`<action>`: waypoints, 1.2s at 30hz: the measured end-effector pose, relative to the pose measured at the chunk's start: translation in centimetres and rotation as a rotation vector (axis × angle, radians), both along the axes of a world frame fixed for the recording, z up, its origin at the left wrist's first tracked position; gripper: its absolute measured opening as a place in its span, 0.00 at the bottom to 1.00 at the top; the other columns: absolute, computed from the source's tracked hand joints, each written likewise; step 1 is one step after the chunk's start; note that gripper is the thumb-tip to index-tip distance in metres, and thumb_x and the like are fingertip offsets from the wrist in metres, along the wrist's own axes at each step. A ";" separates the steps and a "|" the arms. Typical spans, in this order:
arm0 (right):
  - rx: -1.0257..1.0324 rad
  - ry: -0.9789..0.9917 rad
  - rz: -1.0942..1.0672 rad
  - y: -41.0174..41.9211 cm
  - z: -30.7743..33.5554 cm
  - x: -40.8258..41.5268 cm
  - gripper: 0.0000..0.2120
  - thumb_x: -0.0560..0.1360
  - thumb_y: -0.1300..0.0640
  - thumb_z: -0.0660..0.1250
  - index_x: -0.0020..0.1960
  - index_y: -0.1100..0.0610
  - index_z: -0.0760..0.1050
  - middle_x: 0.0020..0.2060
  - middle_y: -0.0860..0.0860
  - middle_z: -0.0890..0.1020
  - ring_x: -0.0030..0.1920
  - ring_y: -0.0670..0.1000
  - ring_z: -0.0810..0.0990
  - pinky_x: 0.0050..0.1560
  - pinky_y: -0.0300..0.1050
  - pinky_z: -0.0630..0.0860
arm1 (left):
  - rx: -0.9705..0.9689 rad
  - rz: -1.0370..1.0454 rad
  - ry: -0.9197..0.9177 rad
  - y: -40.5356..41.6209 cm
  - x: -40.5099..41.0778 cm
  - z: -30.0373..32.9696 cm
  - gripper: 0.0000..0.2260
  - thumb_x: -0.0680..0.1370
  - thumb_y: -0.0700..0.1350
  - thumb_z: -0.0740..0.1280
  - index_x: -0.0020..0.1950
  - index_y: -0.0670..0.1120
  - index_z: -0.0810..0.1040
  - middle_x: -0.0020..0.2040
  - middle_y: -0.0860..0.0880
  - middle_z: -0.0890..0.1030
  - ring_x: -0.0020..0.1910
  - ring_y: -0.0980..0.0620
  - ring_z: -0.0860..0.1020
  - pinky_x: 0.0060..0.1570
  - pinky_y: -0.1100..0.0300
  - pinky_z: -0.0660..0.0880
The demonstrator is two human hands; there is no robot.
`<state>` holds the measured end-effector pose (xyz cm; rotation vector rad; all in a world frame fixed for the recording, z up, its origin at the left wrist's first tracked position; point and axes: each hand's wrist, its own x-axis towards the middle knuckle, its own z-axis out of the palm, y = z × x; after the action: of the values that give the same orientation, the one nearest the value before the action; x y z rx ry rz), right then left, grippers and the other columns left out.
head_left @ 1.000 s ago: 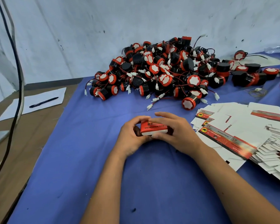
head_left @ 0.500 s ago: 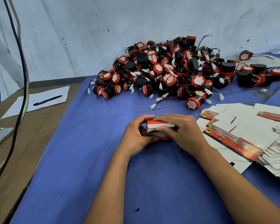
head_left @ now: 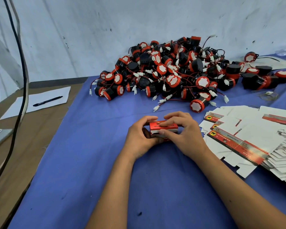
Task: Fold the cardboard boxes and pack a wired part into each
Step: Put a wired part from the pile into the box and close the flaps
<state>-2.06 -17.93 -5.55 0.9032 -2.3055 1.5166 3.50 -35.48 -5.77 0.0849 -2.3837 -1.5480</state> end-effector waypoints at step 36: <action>0.307 0.434 -0.162 0.4 -0.6 1.6 0.05 0.81 0.60 0.66 0.50 0.60 0.79 0.51 0.53 0.81 0.52 0.57 0.78 0.43 0.57 0.78 | -0.371 0.183 0.391 3.6 1.8 -0.4 0.16 0.75 0.31 0.72 0.58 0.46 0.88 0.57 0.54 0.86 0.57 0.48 0.79 0.60 0.69 0.71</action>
<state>-0.47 -17.54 -6.17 0.9750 -2.2439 0.8152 5.30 -31.89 -6.17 -0.0714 -2.2286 -0.9224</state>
